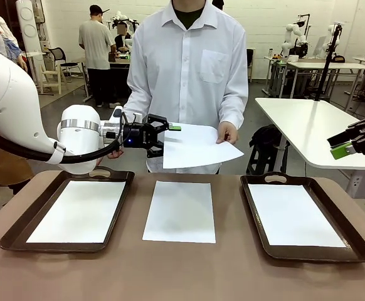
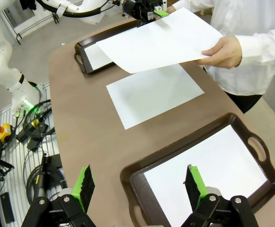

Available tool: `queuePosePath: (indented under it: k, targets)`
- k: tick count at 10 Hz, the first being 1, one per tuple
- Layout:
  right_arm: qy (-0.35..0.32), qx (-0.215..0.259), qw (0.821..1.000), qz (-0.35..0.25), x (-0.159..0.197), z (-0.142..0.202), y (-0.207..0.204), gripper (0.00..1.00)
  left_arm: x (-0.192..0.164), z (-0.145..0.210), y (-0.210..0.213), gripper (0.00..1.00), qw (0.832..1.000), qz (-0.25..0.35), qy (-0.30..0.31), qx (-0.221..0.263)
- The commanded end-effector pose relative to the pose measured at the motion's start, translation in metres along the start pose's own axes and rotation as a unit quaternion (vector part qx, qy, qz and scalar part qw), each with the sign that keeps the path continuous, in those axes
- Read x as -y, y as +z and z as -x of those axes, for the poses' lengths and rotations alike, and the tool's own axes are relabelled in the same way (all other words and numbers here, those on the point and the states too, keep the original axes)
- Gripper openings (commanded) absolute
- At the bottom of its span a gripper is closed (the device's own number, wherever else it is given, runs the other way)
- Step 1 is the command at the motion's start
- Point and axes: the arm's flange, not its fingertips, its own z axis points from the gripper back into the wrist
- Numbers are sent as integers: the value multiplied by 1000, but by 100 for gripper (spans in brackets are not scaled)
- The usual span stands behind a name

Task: Sort the A4 documents.
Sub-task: Receive the A4 Paper.

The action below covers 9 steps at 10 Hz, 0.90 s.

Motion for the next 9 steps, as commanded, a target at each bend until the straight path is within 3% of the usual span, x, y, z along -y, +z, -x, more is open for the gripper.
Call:
queuePosePath:
  k: [1,5,9]
  targets:
    - [-2,-2,1000,-1,0,1,-1,100,3,3,-2,39,1000,8,9,13]
    - [-2,-2,1000,-1,0,1,-1,100,1,4,-1,2,1000,3,18,10]
    - [-2,-2,1000,-1,0,1,-1,100,0,5,0,0,1000,4,19,8]
